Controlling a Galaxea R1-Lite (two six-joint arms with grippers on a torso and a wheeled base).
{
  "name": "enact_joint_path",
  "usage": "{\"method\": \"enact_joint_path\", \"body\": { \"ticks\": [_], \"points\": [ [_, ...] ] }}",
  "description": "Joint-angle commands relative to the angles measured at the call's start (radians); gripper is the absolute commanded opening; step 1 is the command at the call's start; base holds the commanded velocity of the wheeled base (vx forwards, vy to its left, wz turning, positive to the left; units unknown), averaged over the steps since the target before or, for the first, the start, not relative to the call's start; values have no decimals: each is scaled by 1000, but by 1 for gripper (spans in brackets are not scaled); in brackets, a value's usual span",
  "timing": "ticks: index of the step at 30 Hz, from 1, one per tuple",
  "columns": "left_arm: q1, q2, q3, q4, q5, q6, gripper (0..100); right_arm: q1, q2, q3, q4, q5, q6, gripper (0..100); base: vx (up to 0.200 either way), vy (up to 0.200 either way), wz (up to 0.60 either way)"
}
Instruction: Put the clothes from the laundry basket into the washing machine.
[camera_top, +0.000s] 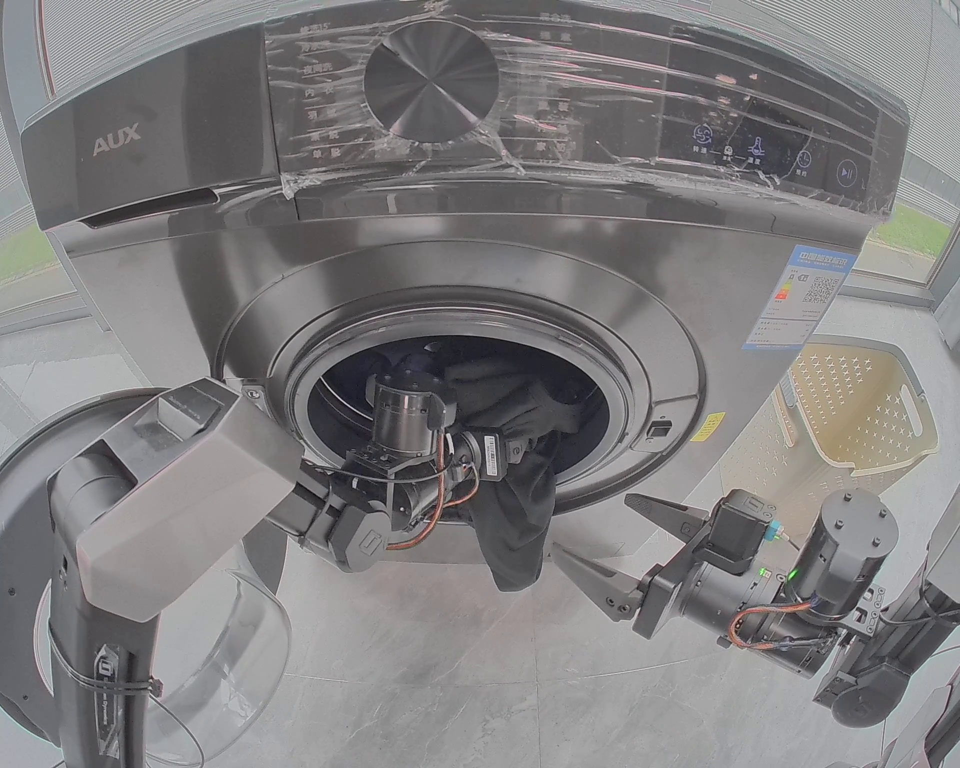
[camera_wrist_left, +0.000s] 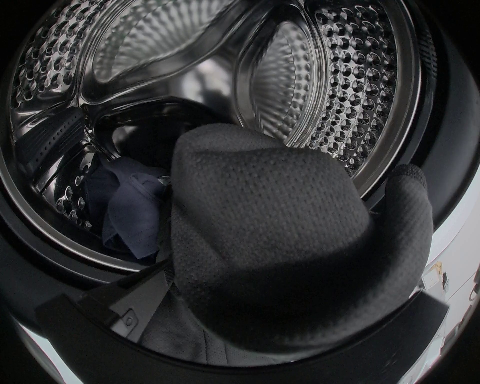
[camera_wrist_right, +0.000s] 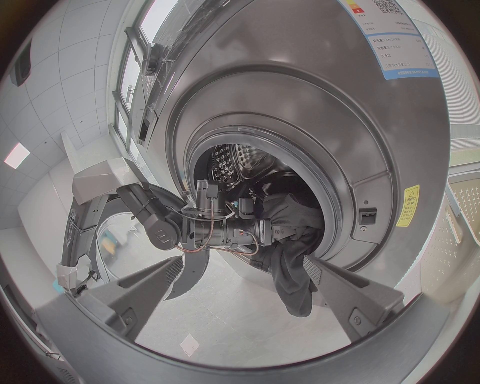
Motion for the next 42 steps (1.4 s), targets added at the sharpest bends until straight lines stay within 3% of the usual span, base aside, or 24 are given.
{"method": "enact_joint_path", "body": {
  "ticks": [1,6,7,18,21,23,28,33,34,40,42],
  "points": [
    [-7,44,-5,-10,-1,4,100,2,4,-1,-1,0,2,100,0,0,0],
    [-5,106,-63,-9,-8,13,100,18,14,-1,-1,-1,3,100,0,0,0],
    [-4,115,-72,-7,-8,13,0,18,15,-1,-3,-1,3,100,0,0,0],
    [4,132,-155,-9,-8,4,0,18,15,-12,-3,-1,3,100,0,0,0],
    [15,139,-214,-21,7,-10,0,18,14,-12,-3,-1,3,100,0,0,0],
    [32,179,-330,-78,62,-42,0,18,10,-13,-3,-1,3,100,0,0,0],
    [64,213,-473,-119,99,-49,0,18,12,-12,-3,-1,3,100,0,0,0],
    [67,211,-471,-151,111,-52,0,18,12,-13,-3,0,2,100,0,0,0],
    [65,213,-470,-151,111,-52,100,16,12,-13,-3,0,3,100,0,0,0],
    [59,201,-438,-140,111,-62,100,16,12,-12,-3,0,3,100,0,0,0],
    [44,148,-335,-124,102,-73,100,16,12,-12,-3,0,3,100,0,0,0]
  ]
}}
